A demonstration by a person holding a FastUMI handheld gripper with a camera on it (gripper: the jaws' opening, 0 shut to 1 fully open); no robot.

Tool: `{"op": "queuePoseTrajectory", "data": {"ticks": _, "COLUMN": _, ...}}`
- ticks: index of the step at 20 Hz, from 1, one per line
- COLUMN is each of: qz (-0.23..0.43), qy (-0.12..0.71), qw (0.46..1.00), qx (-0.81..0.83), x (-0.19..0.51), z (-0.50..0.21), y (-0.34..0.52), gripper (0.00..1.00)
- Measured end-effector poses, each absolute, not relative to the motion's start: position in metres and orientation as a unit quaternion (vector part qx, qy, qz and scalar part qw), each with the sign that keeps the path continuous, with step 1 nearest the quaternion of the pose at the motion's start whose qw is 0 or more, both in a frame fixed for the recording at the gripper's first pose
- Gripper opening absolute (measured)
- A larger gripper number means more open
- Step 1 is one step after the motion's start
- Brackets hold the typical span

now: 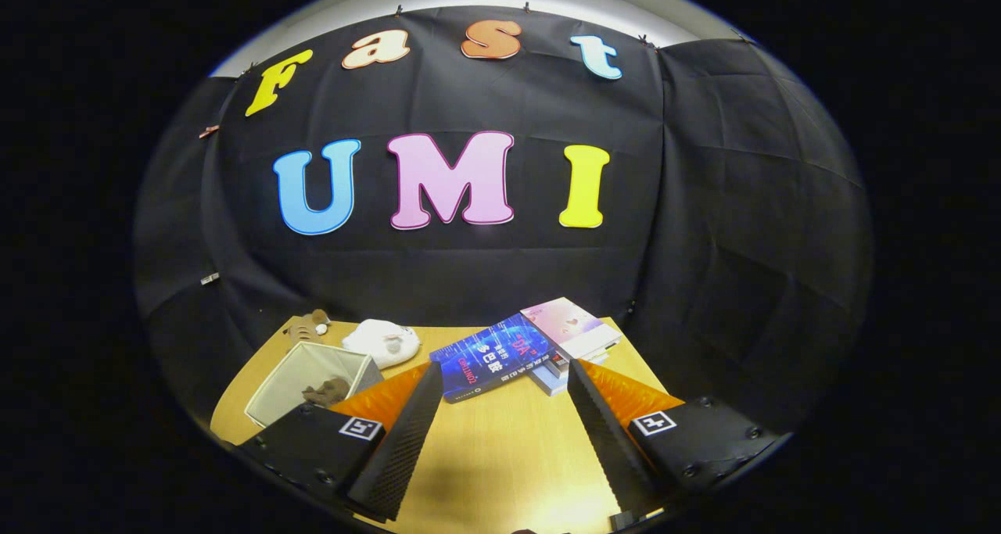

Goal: Open the storage box then place both shoes into the box .Put the left shoe in first, then the right shoe, with the right side of both shoes facing outward in a uniform manner.

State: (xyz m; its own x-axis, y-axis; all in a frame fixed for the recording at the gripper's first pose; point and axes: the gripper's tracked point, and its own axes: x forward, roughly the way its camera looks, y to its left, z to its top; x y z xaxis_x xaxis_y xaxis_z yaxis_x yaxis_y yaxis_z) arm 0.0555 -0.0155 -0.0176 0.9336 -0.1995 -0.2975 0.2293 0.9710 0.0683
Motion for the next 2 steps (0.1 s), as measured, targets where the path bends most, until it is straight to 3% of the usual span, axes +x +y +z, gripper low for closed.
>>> {"op": "queuePoseTrajectory", "data": {"ticks": 2, "qz": -0.102, "qy": 0.15, "qw": 0.982, "qx": 0.057, "x": 0.05, "z": -0.0252, "y": -0.0257, "gripper": 0.99}}
